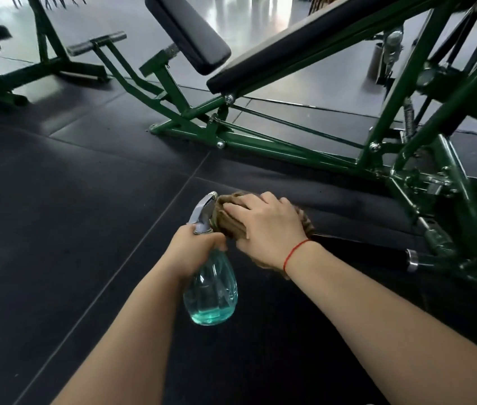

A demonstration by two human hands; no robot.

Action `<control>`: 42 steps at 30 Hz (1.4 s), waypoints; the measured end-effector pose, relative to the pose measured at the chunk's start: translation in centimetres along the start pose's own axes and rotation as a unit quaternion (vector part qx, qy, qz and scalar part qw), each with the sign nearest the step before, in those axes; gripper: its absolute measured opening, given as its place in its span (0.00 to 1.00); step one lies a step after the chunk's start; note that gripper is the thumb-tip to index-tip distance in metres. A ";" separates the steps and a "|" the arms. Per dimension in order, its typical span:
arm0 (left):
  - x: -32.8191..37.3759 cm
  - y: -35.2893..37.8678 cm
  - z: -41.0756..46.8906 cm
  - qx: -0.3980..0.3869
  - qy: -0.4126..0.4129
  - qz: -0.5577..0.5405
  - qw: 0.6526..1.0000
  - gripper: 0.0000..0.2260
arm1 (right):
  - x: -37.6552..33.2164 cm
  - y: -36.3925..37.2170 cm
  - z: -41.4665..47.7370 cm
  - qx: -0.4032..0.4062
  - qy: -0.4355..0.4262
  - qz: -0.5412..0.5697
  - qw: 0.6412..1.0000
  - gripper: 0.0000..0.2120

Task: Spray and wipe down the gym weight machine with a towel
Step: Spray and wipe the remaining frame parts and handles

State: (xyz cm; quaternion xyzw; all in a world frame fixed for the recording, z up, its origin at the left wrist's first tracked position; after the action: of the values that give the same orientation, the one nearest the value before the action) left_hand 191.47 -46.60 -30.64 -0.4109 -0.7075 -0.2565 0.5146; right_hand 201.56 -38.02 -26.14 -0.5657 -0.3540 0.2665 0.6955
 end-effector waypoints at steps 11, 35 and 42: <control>-0.5 -2.8 -1.6 -0.003 -0.013 0.083 0.996 0.02 | -5.7 2.1 -5.2 0.151 -0.092 -0.211 0.961 0.14; 0.7 -1.7 -4.6 -0.019 0.059 0.082 0.995 0.06 | 2.8 -4.8 -6.3 -0.017 0.178 0.043 0.983 0.20; 2.3 1.5 -2.9 -0.006 0.107 0.113 0.988 0.07 | 0.9 -0.7 -2.0 -0.079 0.131 0.025 0.988 0.20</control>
State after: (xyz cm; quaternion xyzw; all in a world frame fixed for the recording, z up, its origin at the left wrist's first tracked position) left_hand 193.97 -47.36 -27.54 -0.4614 -0.5959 -0.2440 0.6103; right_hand 203.68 -38.73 -25.51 -0.6576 -0.2658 0.1784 0.6820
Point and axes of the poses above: each hand's wrist, its own z-axis towards the middle knuckle, its own y-axis out of the palm, x = y × z, the point moved 10 cm from there along z, towards the middle knuckle, and after that the axes turned 12 degrees about -z, right-handed, at the moved point
